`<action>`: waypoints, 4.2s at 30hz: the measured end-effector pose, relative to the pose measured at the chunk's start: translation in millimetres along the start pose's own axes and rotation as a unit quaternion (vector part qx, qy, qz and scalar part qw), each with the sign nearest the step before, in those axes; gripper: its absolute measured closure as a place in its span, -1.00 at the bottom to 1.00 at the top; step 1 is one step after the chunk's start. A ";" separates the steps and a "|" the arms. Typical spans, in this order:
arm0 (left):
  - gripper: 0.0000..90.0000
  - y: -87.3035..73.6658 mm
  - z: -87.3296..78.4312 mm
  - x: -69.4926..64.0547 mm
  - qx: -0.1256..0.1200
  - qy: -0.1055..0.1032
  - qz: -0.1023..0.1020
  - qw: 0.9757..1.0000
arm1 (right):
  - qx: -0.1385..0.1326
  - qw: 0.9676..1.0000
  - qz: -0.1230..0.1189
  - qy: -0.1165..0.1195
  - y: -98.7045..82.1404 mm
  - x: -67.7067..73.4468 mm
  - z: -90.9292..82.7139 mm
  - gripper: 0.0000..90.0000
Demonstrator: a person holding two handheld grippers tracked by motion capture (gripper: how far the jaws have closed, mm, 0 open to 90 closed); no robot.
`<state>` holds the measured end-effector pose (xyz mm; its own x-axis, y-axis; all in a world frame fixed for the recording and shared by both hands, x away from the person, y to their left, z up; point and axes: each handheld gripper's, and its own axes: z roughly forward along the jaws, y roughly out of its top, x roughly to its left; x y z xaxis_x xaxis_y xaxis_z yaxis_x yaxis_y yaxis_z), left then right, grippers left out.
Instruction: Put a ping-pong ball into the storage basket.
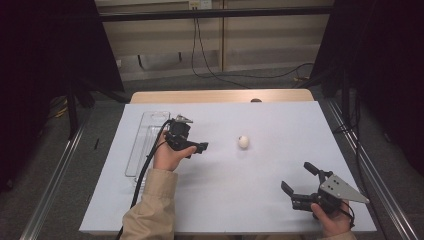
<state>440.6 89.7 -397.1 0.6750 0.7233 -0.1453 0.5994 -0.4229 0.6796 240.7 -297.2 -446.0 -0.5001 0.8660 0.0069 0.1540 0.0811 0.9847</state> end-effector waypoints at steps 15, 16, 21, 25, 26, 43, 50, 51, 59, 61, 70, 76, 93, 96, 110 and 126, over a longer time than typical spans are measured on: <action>-0.72 2.5 14.1 -12.0 0.005 -0.011 0.014 1.000 | 0.001 1.000 0.000 0.001 -0.1 0.2 0.2 -0.96; -0.72 2.7 14.7 -12.6 0.004 -0.015 0.012 1.000 | 0.001 1.000 -0.001 0.001 -0.2 0.1 0.3 -0.96; -0.73 4.7 16.1 -15.8 0.001 -0.015 0.018 1.000 | 0.001 1.000 0.000 -0.001 -0.5 -0.8 -0.6 -0.96; -0.73 6.5 17.4 -18.7 -0.001 -0.020 0.020 1.000 | 0.001 1.000 0.000 -0.001 -0.5 -0.5 -0.6 -0.96; -0.73 6.9 18.2 -19.7 0.000 -0.017 0.024 1.000 | 0.002 1.000 0.001 -0.001 -0.5 0.0 -0.6 -0.96; -0.73 11.2 29.0 -31.3 -0.006 -0.027 0.034 0.999 | 0.001 1.000 0.000 -0.001 -0.2 -0.5 -0.7 -0.96; -0.73 13.1 31.5 -33.8 -0.008 -0.026 0.040 0.999 | 0.001 1.000 0.000 0.000 -0.5 -0.1 -0.2 -0.96; -0.73 13.3 32.2 -34.3 -0.009 -0.027 0.039 0.999 | 0.002 1.000 0.001 0.000 -0.6 -0.2 -0.3 -0.96; -0.73 13.8 38.8 -38.4 -0.009 -0.035 0.037 0.999 | 0.003 1.000 -0.001 0.001 -0.4 -0.4 -0.2 -0.96; -0.73 14.0 40.1 -39.3 -0.011 -0.036 0.037 0.999 | 0.003 1.000 -0.001 0.001 -0.5 -0.2 0.0 -0.96; -0.73 15.6 44.2 -41.8 -0.013 -0.033 0.042 0.998 | 0.003 1.000 0.000 0.001 -0.4 -0.7 0.0 -0.96; -0.73 17.0 47.7 -45.2 -0.017 -0.032 0.044 0.998 | 0.004 1.000 0.000 0.001 -0.8 -0.9 0.3 -0.96; -0.74 19.1 57.8 -49.1 -0.020 -0.032 0.047 0.998 | 0.003 1.000 0.000 0.000 -0.7 -1.2 0.1 -0.96; -0.73 19.4 59.7 -49.7 -0.023 -0.031 0.048 0.998 | 0.003 1.000 0.000 0.000 -0.7 -1.3 0.0 -0.96; -0.73 22.2 67.7 -54.6 -0.023 -0.037 0.048 0.998 | 0.004 1.000 0.001 0.000 -0.8 -1.3 0.2 -0.96; -0.73 22.9 78.5 -57.9 -0.018 -0.035 0.052 0.998 | 0.003 1.000 0.002 0.000 -0.9 -1.6 0.1 -0.96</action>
<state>448.9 -4.7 -429.5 0.7616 0.6367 -0.1208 0.5091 -0.4724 0.7195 241.5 -298.6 -446.8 -0.4994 0.8663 0.0099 0.1603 0.0811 0.9837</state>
